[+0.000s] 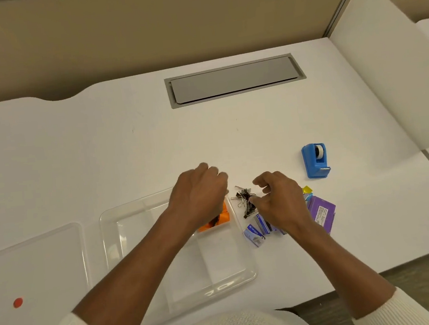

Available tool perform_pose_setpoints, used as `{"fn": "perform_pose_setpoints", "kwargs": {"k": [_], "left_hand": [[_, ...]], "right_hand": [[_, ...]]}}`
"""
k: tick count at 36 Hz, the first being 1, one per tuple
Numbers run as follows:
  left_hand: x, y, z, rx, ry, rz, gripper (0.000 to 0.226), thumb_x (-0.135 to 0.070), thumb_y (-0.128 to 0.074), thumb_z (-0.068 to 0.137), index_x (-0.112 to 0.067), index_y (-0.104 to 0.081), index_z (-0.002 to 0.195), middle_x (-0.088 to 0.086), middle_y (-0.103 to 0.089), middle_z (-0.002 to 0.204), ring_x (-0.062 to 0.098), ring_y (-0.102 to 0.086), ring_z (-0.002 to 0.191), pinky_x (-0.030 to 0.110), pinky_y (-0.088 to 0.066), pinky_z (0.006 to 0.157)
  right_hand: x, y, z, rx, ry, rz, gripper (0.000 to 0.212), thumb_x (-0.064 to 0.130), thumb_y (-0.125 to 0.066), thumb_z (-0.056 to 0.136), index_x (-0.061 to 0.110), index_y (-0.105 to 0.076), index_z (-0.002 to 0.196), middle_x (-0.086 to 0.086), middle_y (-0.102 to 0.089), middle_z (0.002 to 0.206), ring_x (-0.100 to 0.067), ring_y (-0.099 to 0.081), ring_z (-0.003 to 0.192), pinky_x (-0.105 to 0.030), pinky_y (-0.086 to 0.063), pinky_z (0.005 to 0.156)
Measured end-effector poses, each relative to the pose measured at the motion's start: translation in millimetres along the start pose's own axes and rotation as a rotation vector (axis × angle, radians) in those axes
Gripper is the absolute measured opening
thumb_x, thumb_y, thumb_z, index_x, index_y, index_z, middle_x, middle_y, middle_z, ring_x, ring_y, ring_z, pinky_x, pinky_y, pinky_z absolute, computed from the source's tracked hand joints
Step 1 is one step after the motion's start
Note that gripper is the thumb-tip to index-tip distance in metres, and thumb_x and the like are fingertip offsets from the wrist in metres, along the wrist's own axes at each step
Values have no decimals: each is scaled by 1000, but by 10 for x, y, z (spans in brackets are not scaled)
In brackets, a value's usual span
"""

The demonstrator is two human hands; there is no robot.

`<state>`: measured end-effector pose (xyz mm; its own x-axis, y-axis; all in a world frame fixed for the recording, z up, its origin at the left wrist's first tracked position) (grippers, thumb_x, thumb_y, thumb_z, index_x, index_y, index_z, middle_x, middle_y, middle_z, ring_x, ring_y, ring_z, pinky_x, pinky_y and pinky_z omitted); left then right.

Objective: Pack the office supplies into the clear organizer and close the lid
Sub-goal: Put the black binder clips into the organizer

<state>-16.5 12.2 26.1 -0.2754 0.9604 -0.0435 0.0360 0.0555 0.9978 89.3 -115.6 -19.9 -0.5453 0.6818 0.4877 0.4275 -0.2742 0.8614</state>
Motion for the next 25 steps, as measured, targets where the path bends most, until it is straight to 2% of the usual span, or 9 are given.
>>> {"fn": "perform_pose_setpoints", "kwargs": {"k": [4, 6, 8, 13, 15, 21, 25], "left_hand": [[-180, -60, 312, 22, -104, -63, 25, -36, -68, 93, -16, -65, 107, 0, -62, 103, 22, -56, 101, 33, -38, 63], [-286, -165, 441, 83, -170, -79, 34, -32, -73, 89, -15, -63, 117, 2, -61, 112, 22, -54, 107, 35, -48, 68], [-383, -304, 533, 170, -222, -81, 44, -29, -76, 87, -15, -60, 125, 3, -60, 118, 23, -53, 112, 37, -53, 75], [-555, -634, 638, 326, -301, -75, 45, -23, -80, 79, -15, -59, 118, 4, -57, 113, 23, -54, 107, 34, -39, 66], [-574, -739, 663, 362, -293, -77, 46, -21, -82, 77, -14, -59, 116, 5, -56, 112, 25, -57, 102, 34, -37, 66], [-556, -872, 781, 389, -213, -116, 55, -25, -90, 70, -14, -60, 115, 5, -53, 112, 25, -59, 95, 36, -41, 65], [-503, -871, 822, 331, -159, -183, 36, -18, -79, 81, -14, -63, 114, 8, -55, 109, 25, -58, 88, 35, -38, 64]], "right_hand": [[-161, -295, 75, 197, -45, -143, 62, 53, -81, 75, 23, -62, 125, -1, -66, 117, -17, -64, 101, -29, -48, 78], [-159, -404, 99, 230, -33, -183, 69, 57, -82, 72, 20, -62, 126, -4, -64, 115, -19, -62, 99, -29, -46, 74], [-140, -484, 109, 237, -4, -235, 71, 59, -82, 70, 16, -62, 123, -6, -62, 111, -21, -59, 96, -33, -52, 75], [-129, -544, 150, 172, 17, -265, 76, 59, -86, 60, 13, -63, 117, -7, -54, 106, -22, -52, 94, -30, -46, 70], [-143, -564, 168, 175, -1, -247, 79, 56, -88, 57, 13, -63, 119, -7, -52, 107, -23, -55, 93, -32, -50, 71], [-201, -551, 195, 132, -13, -197, 68, 44, -87, 71, 15, -59, 126, -9, -52, 113, -24, -61, 93, -34, -57, 77], [-209, -488, 208, 111, -28, -157, 59, 34, -84, 77, 19, -60, 128, -8, -52, 112, -23, -57, 96, -35, -57, 78]]}}
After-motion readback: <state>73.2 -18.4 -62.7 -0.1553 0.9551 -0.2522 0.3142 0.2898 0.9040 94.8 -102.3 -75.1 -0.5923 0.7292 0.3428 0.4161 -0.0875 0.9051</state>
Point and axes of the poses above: each hand's wrist, its own z-axis towards the middle knuckle, its own y-axis out of the back of the hand, x = y × z, the point moved 9 cm from there along z, towards the middle knuckle
